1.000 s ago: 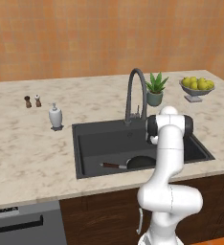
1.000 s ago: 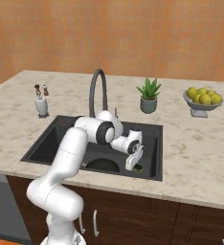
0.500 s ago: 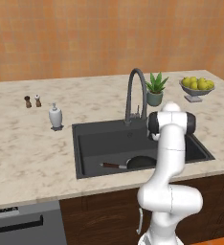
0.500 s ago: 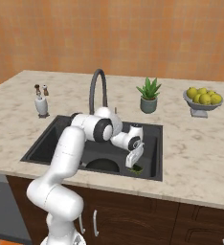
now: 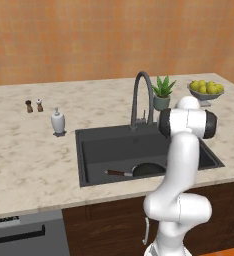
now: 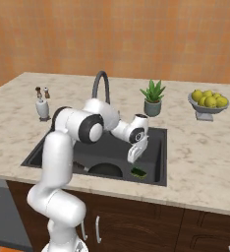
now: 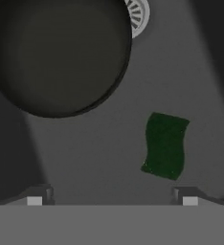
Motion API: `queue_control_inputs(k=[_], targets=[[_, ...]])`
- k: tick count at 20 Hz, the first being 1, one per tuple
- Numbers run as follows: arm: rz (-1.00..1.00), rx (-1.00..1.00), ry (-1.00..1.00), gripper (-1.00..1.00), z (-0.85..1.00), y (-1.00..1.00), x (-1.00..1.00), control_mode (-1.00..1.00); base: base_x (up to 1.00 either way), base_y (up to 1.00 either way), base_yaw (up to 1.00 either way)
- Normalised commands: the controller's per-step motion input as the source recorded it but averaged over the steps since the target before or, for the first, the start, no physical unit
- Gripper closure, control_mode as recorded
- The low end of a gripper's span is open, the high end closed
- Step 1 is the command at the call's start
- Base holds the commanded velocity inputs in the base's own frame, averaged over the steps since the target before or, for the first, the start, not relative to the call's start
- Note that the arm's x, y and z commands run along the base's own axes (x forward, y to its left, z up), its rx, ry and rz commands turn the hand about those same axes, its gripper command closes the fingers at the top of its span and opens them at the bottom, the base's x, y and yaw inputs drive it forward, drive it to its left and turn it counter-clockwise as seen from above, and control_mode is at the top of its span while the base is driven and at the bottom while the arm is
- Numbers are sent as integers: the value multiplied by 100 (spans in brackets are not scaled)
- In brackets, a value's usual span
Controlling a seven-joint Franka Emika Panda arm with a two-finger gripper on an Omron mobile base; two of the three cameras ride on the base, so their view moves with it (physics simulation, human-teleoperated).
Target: Pick the pan and sponge and place them into the sink. Then turn on the water.
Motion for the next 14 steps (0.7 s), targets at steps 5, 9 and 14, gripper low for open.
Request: queue_control_inputs(k=[5, 9, 14], targets=[[-4, 5, -8, -100, 100, 16, -46, -100, 0, 0, 0], [-20, -3, 1, -100, 85, 30, -3, -100, 0, 0, 0], [-3, 0, 0, -100, 0, 5, 0, -100, 0, 0, 0]])
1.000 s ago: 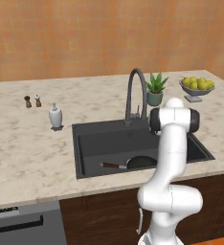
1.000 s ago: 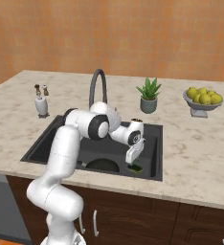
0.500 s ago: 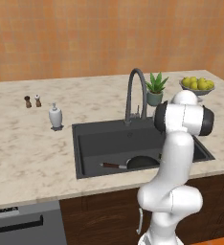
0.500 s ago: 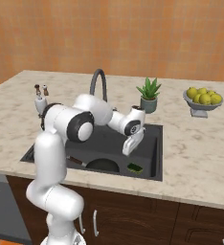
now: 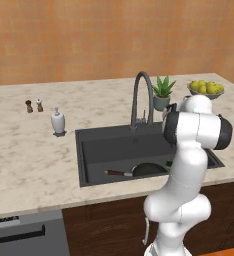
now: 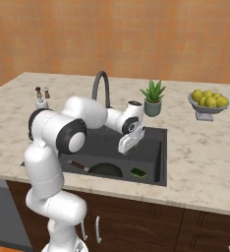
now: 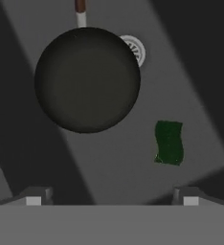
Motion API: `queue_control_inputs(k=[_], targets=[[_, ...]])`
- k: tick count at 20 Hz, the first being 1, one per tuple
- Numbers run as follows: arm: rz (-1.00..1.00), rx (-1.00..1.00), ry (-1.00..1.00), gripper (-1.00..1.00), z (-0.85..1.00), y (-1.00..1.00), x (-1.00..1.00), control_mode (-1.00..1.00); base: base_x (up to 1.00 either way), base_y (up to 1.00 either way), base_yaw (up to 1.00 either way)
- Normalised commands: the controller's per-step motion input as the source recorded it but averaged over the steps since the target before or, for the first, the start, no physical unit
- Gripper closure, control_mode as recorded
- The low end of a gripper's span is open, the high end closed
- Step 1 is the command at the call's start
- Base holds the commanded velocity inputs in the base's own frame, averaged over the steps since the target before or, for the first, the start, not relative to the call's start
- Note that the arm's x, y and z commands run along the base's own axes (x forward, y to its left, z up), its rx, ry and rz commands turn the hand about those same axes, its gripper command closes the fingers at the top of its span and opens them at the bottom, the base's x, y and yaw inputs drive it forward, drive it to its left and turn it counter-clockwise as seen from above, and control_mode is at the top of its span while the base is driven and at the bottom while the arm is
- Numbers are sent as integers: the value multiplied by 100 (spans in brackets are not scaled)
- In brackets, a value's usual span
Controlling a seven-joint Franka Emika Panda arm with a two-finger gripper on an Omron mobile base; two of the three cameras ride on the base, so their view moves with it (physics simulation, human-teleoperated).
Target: Pick the pan and sponge and place them into the sink. Then turn on the water.
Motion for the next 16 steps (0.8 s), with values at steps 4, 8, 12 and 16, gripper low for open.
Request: queue_control_inputs(k=[4, 8, 12, 16], targets=[[-51, 13, -5, -100, 7, 36, 2, -100, 0, 0, 0], [-80, 22, -2, -100, 27, 19, 1, -100, 0, 0, 0], [-73, 16, 12, -100, 43, 5, 3, -100, 0, 0, 0], [-65, 16, 16, -100, 22, 0, 14, -100, 0, 0, 0]])
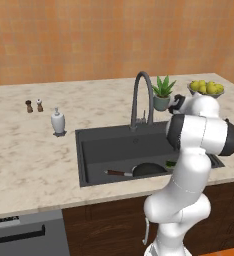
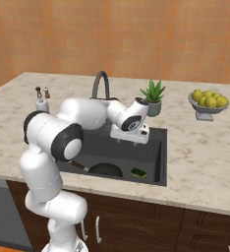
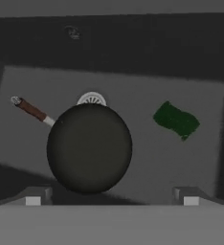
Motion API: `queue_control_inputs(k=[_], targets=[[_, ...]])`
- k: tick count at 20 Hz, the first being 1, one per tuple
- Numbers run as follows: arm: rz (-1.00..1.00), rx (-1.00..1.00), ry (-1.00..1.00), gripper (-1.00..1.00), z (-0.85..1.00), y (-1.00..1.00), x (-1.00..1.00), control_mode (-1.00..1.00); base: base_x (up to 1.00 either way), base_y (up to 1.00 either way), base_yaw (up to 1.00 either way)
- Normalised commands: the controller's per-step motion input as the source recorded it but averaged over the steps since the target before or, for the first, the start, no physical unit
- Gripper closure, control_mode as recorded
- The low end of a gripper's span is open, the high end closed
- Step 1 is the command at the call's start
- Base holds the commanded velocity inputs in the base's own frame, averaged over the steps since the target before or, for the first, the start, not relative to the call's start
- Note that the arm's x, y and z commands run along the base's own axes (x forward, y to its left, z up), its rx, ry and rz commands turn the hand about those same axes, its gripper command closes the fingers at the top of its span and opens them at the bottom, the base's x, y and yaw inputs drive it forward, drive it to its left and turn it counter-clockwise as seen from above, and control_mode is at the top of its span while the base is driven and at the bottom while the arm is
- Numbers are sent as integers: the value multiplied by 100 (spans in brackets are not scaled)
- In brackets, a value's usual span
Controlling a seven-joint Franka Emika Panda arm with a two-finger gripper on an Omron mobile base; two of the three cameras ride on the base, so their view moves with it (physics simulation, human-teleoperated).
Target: Pick the pan and sponge and place them into the sink. Then turn on the water.
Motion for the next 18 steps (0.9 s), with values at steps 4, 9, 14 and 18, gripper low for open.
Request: queue_control_inputs(k=[4, 9, 14, 18], targets=[[-49, 17, 15, -100, 7, 1, 22, -100, 0, 0, 0], [-4, 4, 7, -100, 2, 0, 5, -100, 0, 0, 0], [-7, 25, -7, -100, 5, 5, 18, -100, 0, 0, 0], [-13, 24, -6, -100, 6, 19, 22, -100, 0, 0, 0]])
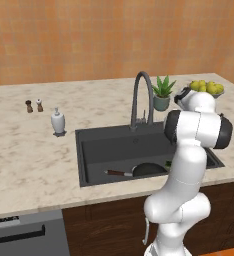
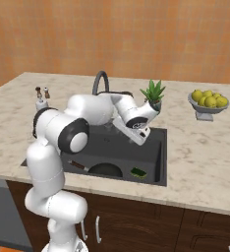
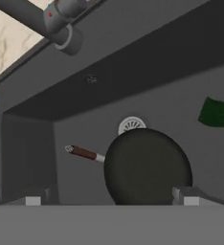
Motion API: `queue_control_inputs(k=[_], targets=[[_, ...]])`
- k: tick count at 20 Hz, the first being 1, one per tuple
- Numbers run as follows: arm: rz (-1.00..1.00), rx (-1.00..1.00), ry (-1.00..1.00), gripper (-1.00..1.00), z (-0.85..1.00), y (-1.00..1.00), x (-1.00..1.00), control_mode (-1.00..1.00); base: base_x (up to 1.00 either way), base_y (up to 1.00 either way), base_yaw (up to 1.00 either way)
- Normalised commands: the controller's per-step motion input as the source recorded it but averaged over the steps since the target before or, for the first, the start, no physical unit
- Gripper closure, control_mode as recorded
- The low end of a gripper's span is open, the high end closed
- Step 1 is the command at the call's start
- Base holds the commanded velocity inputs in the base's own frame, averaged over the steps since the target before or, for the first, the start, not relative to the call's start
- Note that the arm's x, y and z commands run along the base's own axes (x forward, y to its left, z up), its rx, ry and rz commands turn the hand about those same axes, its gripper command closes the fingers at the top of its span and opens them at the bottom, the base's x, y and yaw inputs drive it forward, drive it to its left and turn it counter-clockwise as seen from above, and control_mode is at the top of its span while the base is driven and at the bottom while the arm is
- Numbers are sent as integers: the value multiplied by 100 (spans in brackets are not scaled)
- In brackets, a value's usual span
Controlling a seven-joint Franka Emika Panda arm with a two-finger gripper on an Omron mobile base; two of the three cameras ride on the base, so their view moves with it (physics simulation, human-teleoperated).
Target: Pick the pan and sponge and place them into the sink. Then turn on the water.
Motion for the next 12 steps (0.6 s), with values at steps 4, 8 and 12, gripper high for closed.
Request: queue_control_inputs(k=[4, 8, 12], targets=[[-8, 8, -2, -100, 2, 6, 16, -100, 0, 0, 0], [0, 0, 0, -100, 0, 0, 1, -100, 0, 0, 0], [0, 22, -15, -100, 5, 8, 4, -100, 0, 0, 0]])
